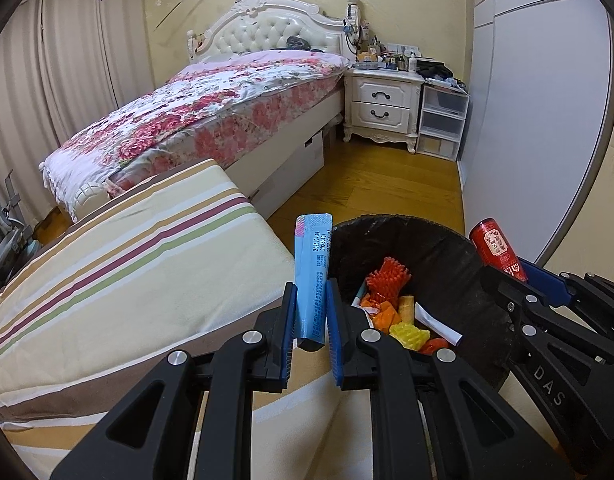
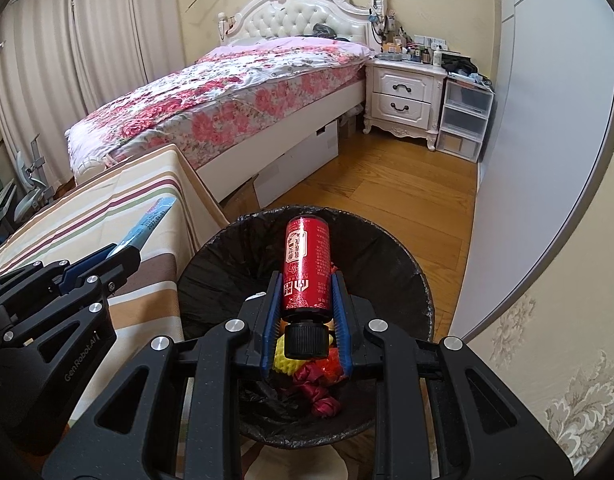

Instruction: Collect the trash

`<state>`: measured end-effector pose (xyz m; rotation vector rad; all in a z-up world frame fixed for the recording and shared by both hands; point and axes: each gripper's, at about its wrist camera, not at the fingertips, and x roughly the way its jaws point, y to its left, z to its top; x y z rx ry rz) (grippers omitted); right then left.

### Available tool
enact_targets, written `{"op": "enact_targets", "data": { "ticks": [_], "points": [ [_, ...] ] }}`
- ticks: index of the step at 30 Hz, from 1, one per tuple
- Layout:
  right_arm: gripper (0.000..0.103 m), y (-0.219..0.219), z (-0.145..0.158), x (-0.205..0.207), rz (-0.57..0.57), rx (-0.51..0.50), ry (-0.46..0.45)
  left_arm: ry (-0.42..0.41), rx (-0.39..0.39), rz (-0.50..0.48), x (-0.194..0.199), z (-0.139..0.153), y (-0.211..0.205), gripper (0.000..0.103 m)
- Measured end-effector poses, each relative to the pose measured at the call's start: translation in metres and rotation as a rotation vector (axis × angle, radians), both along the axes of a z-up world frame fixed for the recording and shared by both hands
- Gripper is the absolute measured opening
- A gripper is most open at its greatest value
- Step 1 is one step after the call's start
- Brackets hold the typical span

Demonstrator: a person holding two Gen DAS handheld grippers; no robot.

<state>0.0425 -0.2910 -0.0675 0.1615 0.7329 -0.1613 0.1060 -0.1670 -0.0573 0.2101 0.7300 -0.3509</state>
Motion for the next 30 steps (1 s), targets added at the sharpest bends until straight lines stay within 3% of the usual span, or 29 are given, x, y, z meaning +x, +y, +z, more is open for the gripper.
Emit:
{"op": "enact_targets", "data": {
  "ticks": [14,17,18,19,22,30],
  "points": [
    [0.024,-0.007,-0.009,0.014,-0.015,0.008,0.024,0.025,0.024,-0.008,0.013,-0.009,-0.017,0.017],
    [0.027,-0.009,-0.010,0.016,-0.023,0.008,0.029,0.042,0.028,0.000,0.016,-0.011,-0.018,0.021],
    [0.035,-0.009,-0.010,0.017,-0.026,0.007,0.030,0.047,0.033,0.002,0.016,-0.012,-0.018,0.023],
    [0.042,-0.010,-0.011,0.017,-0.030,0.004,0.029,0.047,0.037,0.006,0.017,-0.013,-0.018,0.032],
    [0.044,-0.011,-0.011,0.015,-0.040,-0.003,0.025,0.036,0.037,0.027,0.016,-0.013,-0.016,0.058],
    [0.062,-0.016,-0.010,0.010,-0.077,-0.012,0.013,0.019,0.039,0.049,0.013,-0.009,-0.006,0.072]
  ]
}}
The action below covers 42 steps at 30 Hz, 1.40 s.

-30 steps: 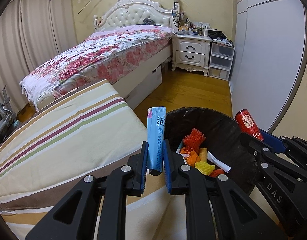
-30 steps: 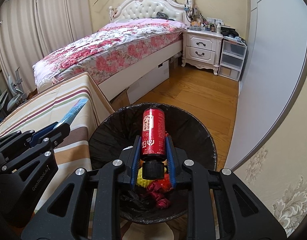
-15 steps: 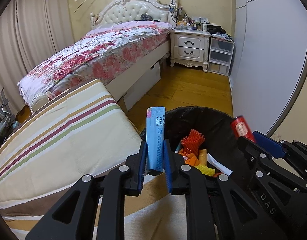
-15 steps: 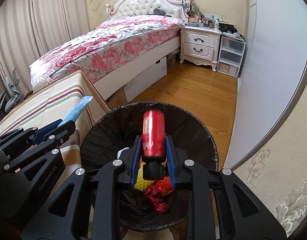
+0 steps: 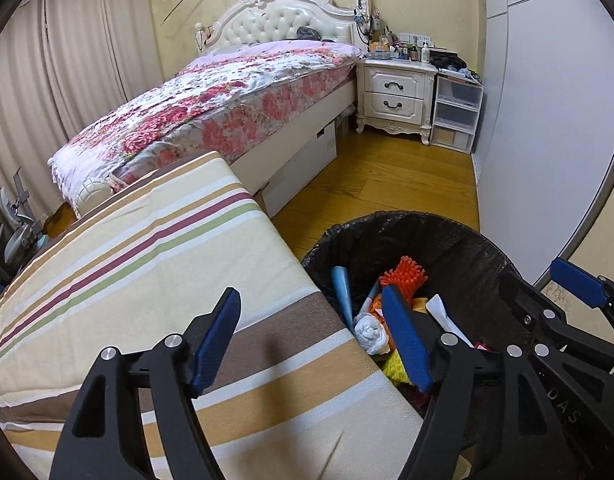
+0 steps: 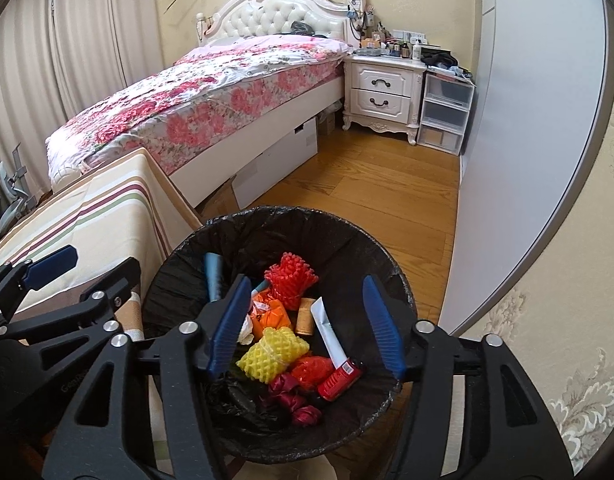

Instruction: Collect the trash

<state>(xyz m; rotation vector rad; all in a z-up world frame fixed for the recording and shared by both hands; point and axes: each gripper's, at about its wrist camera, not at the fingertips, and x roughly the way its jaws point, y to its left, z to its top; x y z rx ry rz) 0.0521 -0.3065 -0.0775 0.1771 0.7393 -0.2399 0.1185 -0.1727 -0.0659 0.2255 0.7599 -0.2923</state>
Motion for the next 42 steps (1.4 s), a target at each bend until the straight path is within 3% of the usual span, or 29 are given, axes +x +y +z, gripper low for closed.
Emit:
{"op": "enact_targets", "data": {
  "ticks": [4,10,22,42],
  "points": [
    [0.072,0.000,0.001,-0.003,-0.012,-0.002,-0.006,-0.008,0.006,0.019,-0.004,0.004,0.006,0.078],
    [0.078,0.003,0.001,-0.009,-0.013,-0.002,-0.003,-0.007,-0.002,0.042,-0.012,0.010,0.020,0.080],
    [0.080,0.030,0.007,-0.035,0.007,-0.017,0.004,-0.012,-0.011,0.082,-0.044,0.012,0.059,0.082],
    [0.087,0.093,0.061,-0.093,0.112,-0.116,-0.133,-0.145,-0.083,0.172,-0.109,0.055,0.126,0.084]
  ]
}}
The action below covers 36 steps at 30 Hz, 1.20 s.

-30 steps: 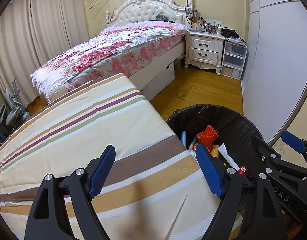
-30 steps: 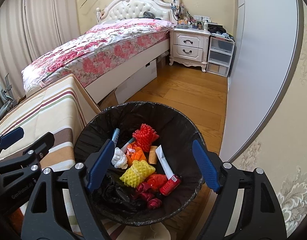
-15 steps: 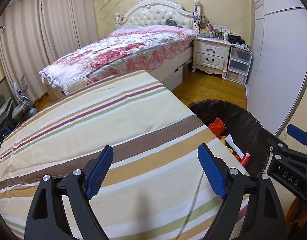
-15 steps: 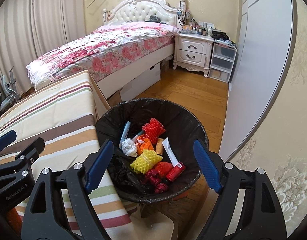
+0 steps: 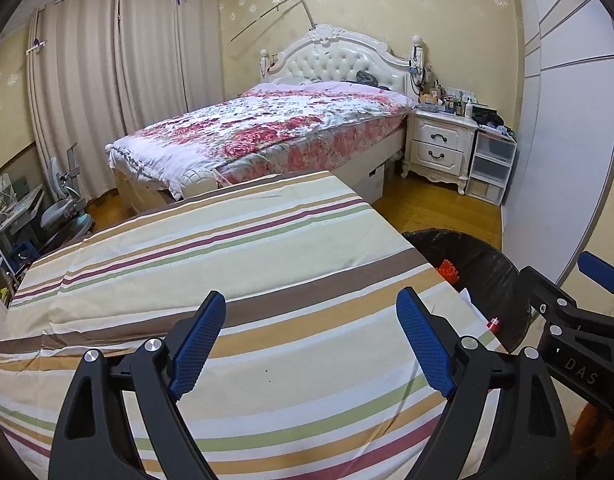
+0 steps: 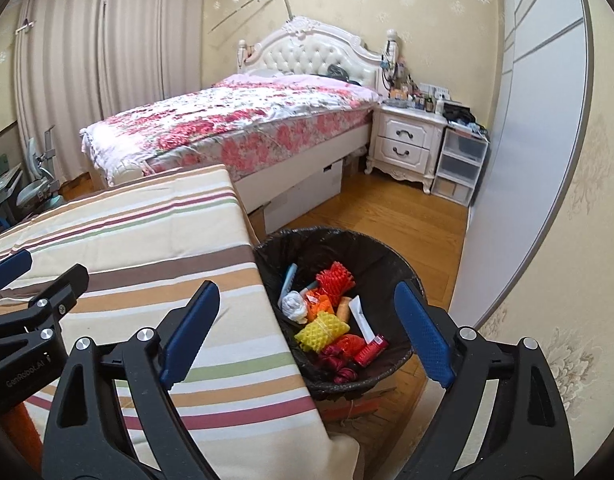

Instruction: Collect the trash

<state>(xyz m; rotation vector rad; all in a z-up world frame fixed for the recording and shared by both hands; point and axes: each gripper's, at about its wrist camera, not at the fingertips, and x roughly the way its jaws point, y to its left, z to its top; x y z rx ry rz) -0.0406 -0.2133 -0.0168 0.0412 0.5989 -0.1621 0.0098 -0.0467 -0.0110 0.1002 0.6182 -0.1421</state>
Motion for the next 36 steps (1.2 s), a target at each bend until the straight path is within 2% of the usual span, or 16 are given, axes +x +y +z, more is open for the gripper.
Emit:
{"op": "enact_targets", "data": {
  "ticks": [13,36],
  "points": [
    [0.087,0.017,0.019,-0.012,0.032,-0.023,-0.043,-0.018,-0.033,0.042,-0.012,0.008,0.021,0.085],
    [0.087,0.020,0.020,-0.012,0.035,-0.026,-0.042,-0.007,-0.032,0.047,-0.017,0.005,0.022,0.085]
  ]
}}
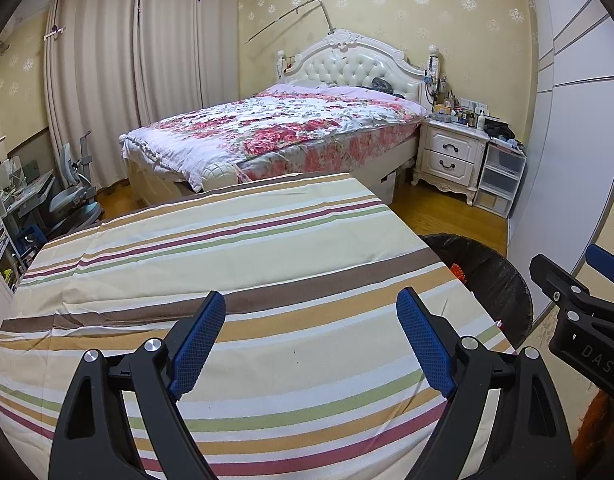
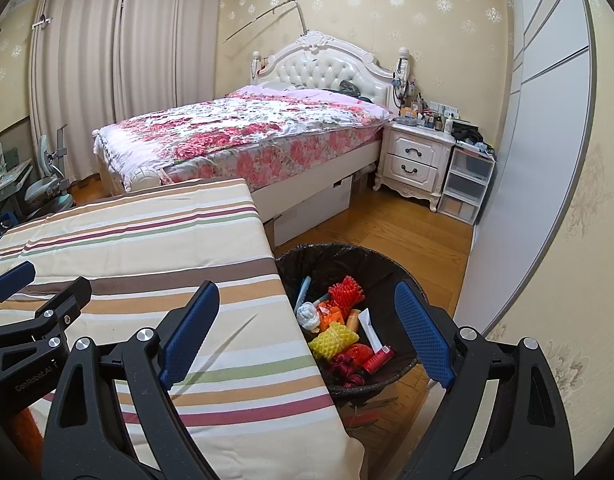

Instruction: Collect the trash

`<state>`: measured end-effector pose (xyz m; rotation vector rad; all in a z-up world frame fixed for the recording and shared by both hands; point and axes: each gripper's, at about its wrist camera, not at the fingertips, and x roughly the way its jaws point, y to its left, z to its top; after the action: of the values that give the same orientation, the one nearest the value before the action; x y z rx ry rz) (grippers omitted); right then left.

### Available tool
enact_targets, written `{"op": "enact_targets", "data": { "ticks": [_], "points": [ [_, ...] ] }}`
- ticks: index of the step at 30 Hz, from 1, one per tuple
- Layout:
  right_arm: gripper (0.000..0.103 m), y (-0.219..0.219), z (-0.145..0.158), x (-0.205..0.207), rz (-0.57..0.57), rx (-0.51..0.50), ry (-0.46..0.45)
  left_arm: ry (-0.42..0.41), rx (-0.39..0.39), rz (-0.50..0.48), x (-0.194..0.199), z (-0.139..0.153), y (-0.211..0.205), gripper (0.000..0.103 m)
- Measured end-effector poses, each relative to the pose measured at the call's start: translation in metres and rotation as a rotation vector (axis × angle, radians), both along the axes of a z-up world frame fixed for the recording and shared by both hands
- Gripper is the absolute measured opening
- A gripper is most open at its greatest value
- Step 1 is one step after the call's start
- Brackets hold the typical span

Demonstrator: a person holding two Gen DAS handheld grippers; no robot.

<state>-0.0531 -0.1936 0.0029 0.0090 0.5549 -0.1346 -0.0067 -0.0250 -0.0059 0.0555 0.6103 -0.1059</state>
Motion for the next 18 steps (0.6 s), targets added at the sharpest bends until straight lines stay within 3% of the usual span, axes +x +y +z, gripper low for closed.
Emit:
{"op": "enact_targets", "data": {
  "ticks": [18],
  "points": [
    [0.087,0.0001,0.0004,0.0003,0.001,-0.001,0.002,0.003,-0.002,0.002,-0.0013,0.0002,0.0006,0.085]
  ]
}}
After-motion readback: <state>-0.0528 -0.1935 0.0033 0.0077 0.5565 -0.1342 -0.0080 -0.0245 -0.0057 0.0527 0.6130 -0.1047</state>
